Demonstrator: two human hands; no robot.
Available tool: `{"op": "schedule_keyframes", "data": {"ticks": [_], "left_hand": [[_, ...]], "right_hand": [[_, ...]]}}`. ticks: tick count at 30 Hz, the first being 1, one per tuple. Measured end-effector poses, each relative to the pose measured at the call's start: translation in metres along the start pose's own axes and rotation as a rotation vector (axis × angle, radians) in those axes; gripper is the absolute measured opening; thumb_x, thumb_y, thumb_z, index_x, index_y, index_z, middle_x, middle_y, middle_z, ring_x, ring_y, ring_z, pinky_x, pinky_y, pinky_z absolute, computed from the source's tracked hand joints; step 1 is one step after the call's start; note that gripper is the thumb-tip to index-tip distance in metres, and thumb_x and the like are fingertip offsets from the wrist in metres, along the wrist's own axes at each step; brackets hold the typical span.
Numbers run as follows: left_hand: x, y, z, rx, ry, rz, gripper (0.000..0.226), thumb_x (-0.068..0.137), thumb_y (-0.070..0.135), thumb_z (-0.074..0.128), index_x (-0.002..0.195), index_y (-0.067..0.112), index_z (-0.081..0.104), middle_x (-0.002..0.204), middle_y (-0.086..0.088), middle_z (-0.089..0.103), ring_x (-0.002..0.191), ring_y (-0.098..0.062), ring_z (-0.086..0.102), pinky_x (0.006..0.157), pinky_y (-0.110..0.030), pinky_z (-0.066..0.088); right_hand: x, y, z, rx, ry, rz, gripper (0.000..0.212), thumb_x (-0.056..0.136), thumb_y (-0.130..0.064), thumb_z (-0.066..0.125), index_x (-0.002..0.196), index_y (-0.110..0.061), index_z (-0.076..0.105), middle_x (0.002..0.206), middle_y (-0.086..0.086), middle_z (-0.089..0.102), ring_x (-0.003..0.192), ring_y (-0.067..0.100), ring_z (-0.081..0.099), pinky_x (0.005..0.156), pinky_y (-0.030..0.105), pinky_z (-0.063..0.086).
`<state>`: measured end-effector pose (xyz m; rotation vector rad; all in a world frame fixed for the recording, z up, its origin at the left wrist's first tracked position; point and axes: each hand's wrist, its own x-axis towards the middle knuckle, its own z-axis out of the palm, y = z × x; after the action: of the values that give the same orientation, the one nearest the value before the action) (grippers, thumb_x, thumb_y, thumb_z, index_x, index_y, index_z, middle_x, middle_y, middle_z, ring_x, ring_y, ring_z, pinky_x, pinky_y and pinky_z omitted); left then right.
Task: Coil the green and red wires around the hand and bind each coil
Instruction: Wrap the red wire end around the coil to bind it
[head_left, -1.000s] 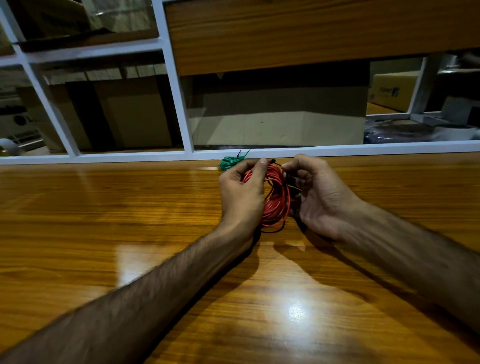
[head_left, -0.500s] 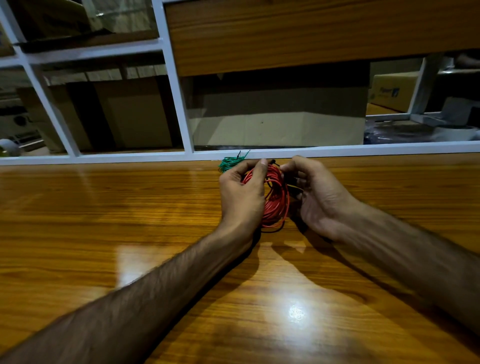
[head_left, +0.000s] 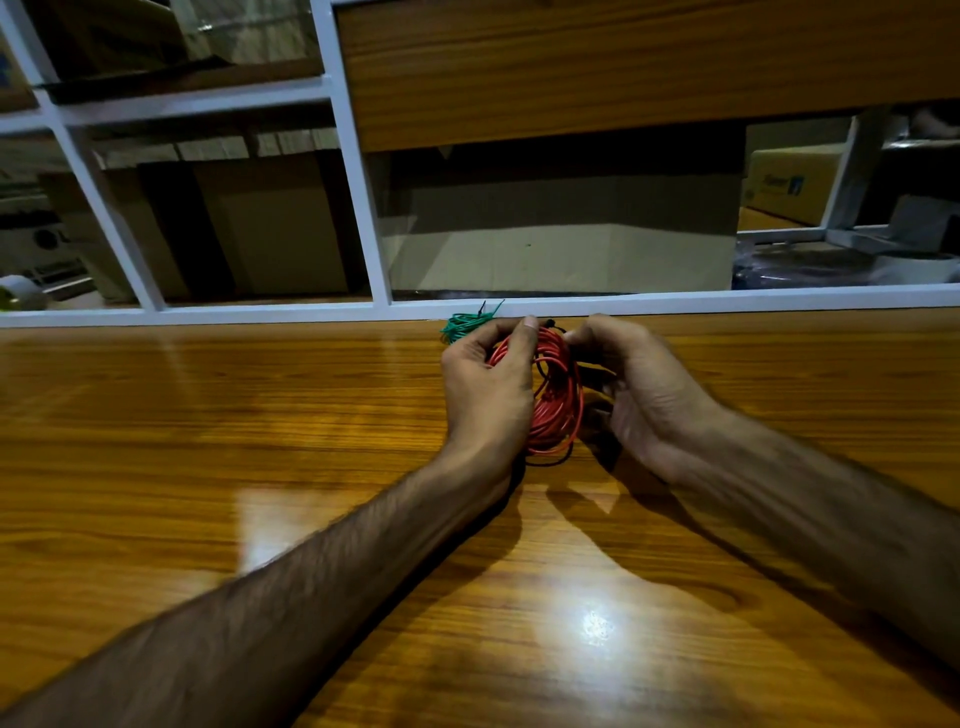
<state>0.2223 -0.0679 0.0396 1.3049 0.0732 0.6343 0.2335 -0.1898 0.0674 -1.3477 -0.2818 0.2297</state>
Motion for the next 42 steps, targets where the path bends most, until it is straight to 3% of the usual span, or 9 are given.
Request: {"op": "schedule_keyframes", "data": {"ticks": [6, 13, 17, 19, 24, 28, 31, 37, 42], "left_hand": [[-0.001, 0.0007, 0.0002, 0.007, 0.003, -0.004, 0.02, 0.101, 0.022, 0.069, 0.101, 0.005, 0.078, 0.089, -0.008, 0.075, 0.08, -0.014, 0.067, 0.081, -0.041, 0.058], [-0.0022, 0.0025, -0.0008, 0.004, -0.017, -0.013, 0.02, 0.101, 0.023, 0.069, 0.102, 0.005, 0.079, 0.1, -0.017, 0.076, 0.087, -0.018, 0.07, 0.091, -0.052, 0.06], [-0.0019, 0.0032, -0.0013, 0.016, -0.012, -0.016, 0.021, 0.102, 0.023, 0.068, 0.103, 0.005, 0.079, 0.088, -0.007, 0.075, 0.075, -0.008, 0.067, 0.075, -0.038, 0.059], [-0.0016, 0.0039, -0.0014, 0.014, -0.005, -0.023, 0.021, 0.102, 0.022, 0.068, 0.104, 0.005, 0.079, 0.084, -0.005, 0.074, 0.073, -0.006, 0.067, 0.072, -0.038, 0.059], [-0.0024, 0.0055, -0.0018, 0.012, -0.012, -0.017, 0.021, 0.102, 0.022, 0.067, 0.104, 0.004, 0.078, 0.097, -0.014, 0.078, 0.082, -0.015, 0.071, 0.085, -0.048, 0.062], [-0.0019, 0.006, -0.0024, 0.016, -0.008, -0.01, 0.021, 0.102, 0.022, 0.067, 0.105, 0.004, 0.078, 0.087, -0.004, 0.076, 0.075, -0.005, 0.069, 0.074, -0.032, 0.061], [-0.0026, 0.0055, -0.0021, 0.011, -0.012, -0.003, 0.021, 0.103, 0.021, 0.066, 0.105, 0.004, 0.078, 0.085, -0.001, 0.075, 0.073, -0.003, 0.068, 0.069, -0.026, 0.057], [-0.0027, 0.006, -0.0013, 0.023, -0.013, 0.006, 0.02, 0.103, 0.022, 0.066, 0.102, 0.005, 0.078, 0.089, -0.007, 0.077, 0.078, -0.009, 0.07, 0.078, -0.038, 0.061], [-0.0042, 0.0071, -0.0011, 0.058, -0.009, -0.017, 0.023, 0.104, 0.024, 0.065, 0.101, 0.007, 0.079, 0.077, 0.004, 0.073, 0.066, 0.0, 0.063, 0.071, -0.034, 0.055]], "right_hand": [[0.0003, -0.0018, -0.0019, 0.017, -0.016, 0.03, 0.012, 0.087, -0.025, 0.061, 0.077, -0.02, 0.066, 0.072, -0.005, 0.068, 0.071, 0.016, 0.059, 0.058, 0.031, 0.043], [0.0023, -0.0003, -0.0042, 0.03, -0.033, 0.046, 0.011, 0.087, -0.025, 0.061, 0.08, -0.02, 0.067, 0.075, -0.002, 0.069, 0.072, 0.017, 0.061, 0.06, 0.032, 0.045], [0.0017, 0.0009, -0.003, 0.024, 0.002, 0.002, 0.013, 0.09, -0.025, 0.064, 0.086, -0.018, 0.074, 0.083, 0.003, 0.072, 0.079, 0.022, 0.063, 0.067, 0.036, 0.043], [0.0023, 0.0017, -0.0027, 0.036, 0.007, -0.012, 0.014, 0.091, -0.023, 0.065, 0.093, -0.015, 0.076, 0.089, 0.005, 0.073, 0.087, 0.021, 0.066, 0.073, 0.04, 0.045], [0.0043, 0.0028, -0.0013, 0.066, 0.036, -0.071, 0.024, 0.092, -0.017, 0.068, 0.109, -0.002, 0.073, 0.094, 0.005, 0.075, 0.089, 0.011, 0.071, 0.064, 0.03, 0.055], [0.0048, 0.0039, 0.0, 0.061, 0.04, -0.111, 0.008, 0.092, -0.013, 0.069, 0.084, -0.011, 0.071, 0.089, 0.003, 0.075, 0.086, 0.009, 0.071, 0.063, 0.028, 0.054], [0.0015, 0.0034, 0.0013, 0.09, 0.038, -0.143, 0.009, 0.093, -0.011, 0.068, 0.085, -0.01, 0.071, 0.086, 0.004, 0.076, 0.078, 0.009, 0.072, 0.056, 0.024, 0.055], [0.0019, 0.0047, 0.0, 0.066, 0.034, -0.18, 0.005, 0.095, -0.014, 0.067, 0.092, -0.01, 0.07, 0.088, 0.005, 0.075, 0.072, 0.011, 0.072, 0.051, 0.024, 0.053], [0.0059, 0.0047, -0.0023, 0.034, 0.049, -0.235, 0.005, 0.094, -0.015, 0.069, 0.095, -0.01, 0.07, 0.096, 0.004, 0.076, 0.085, 0.009, 0.073, 0.06, 0.021, 0.055]]}}
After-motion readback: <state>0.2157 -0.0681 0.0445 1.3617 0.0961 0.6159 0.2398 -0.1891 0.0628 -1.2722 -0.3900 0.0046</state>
